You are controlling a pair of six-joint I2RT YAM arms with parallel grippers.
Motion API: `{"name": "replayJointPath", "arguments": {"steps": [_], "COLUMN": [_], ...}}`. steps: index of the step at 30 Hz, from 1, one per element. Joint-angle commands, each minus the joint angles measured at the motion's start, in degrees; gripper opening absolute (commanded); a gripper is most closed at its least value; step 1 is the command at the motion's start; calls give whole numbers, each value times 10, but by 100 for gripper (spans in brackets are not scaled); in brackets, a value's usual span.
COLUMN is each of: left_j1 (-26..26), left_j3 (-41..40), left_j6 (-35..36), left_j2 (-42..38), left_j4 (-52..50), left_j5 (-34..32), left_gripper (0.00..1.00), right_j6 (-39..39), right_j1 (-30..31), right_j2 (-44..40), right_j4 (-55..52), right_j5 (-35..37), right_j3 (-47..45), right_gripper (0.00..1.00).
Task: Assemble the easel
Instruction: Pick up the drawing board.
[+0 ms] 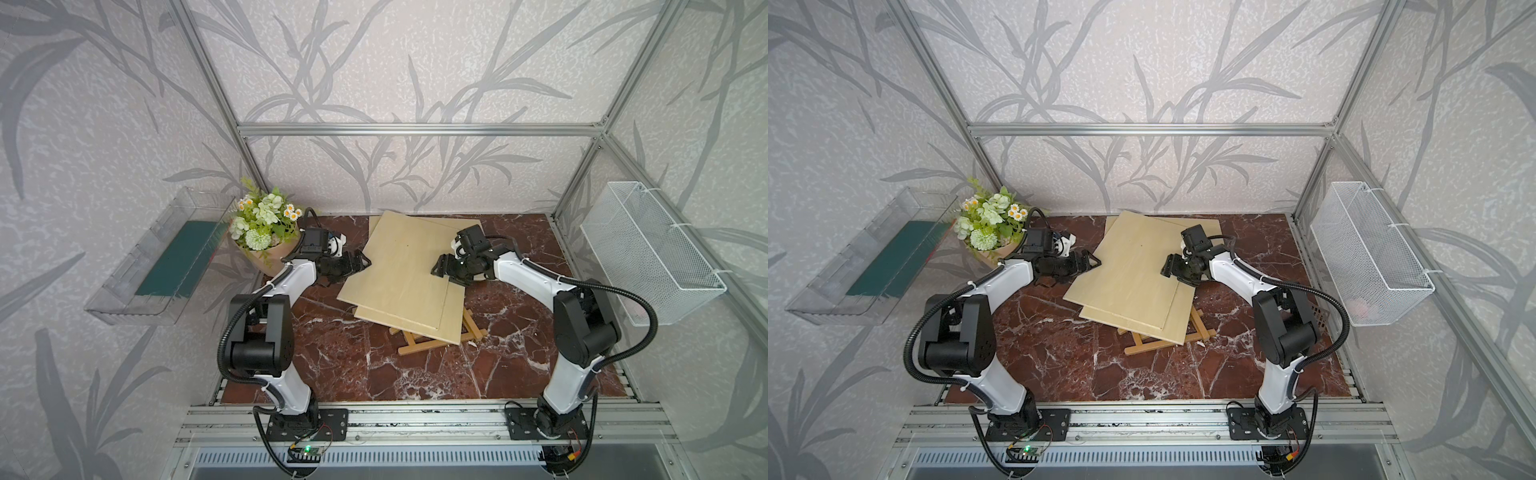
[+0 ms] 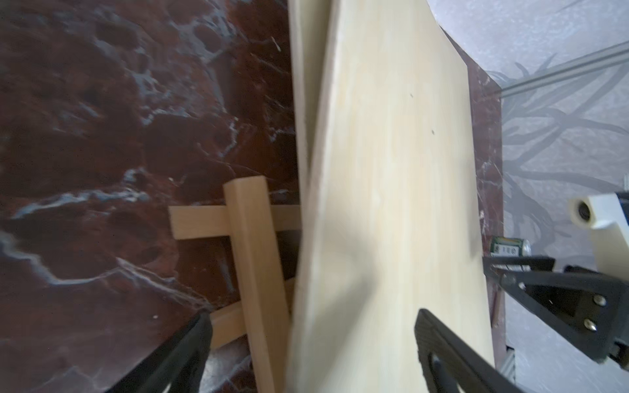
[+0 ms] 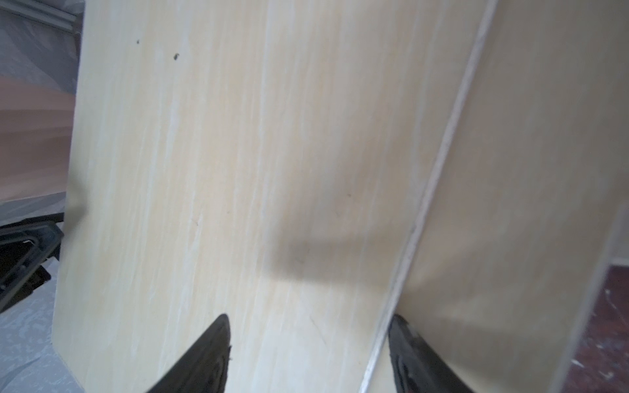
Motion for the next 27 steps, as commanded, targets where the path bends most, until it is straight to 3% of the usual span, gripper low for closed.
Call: {"name": "replayJointPath", "arguments": {"steps": [1,7,18,22,27], "left_j1": [-1,-1,-3,-14,-31], "left_j3": [19,44,66,59,60], "left_j6": [12,25,9,-13,-19], "left_j2": [-25,-60,-129,-144,-163], "left_j4": [-30,-64,-62,-42,-41], "left_j5": [57,42,71,98,134], "left_gripper": [92,81,47,43,45], "right_j6": [-16,-34,-55,-56,-58], "right_j1": [14,19,30,34,40], "right_j2": [45,70,60,57,57], "right_j4": [20,18,13,20,27], "right_j5": [-53,-50,-37,-37,-36], "right_j3": [15,28,8,2,-1], "right_gripper": [71,71,71,71,71]}}
